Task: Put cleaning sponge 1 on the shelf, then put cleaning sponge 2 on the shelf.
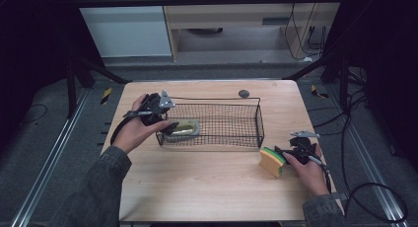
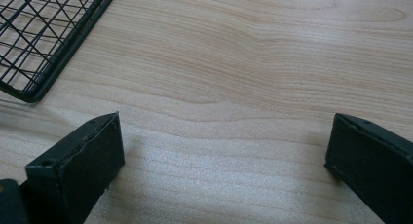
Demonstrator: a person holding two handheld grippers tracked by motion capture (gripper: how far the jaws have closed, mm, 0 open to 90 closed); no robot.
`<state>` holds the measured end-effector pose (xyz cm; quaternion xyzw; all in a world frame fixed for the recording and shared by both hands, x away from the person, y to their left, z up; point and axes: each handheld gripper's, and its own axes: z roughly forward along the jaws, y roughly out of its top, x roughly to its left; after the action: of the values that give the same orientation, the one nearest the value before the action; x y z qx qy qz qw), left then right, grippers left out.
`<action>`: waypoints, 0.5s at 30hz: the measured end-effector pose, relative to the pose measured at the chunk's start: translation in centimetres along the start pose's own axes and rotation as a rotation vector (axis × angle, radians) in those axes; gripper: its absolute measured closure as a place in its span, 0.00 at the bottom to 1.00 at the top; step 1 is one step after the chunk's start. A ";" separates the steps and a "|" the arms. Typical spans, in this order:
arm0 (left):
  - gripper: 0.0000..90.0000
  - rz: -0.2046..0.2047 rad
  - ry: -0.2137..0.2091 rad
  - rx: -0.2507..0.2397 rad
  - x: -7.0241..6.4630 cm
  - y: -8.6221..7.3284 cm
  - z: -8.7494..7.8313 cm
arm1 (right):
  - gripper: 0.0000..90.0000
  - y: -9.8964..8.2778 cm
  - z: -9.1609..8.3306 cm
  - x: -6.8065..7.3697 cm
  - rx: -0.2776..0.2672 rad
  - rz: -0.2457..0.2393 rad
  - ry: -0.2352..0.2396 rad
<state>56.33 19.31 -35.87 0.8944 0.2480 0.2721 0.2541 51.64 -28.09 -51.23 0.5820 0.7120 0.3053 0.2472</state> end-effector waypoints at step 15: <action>0.07 -0.314 0.046 0.051 -3.7 -13.1 1.1 | 0.23 -0.2 -4.1 -1.1 0.039 -0.029 -0.012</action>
<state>50.31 26.57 -45.76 0.8443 0.3974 0.2430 0.2648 48.81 -29.79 -48.51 0.5782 0.7246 0.2842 0.2447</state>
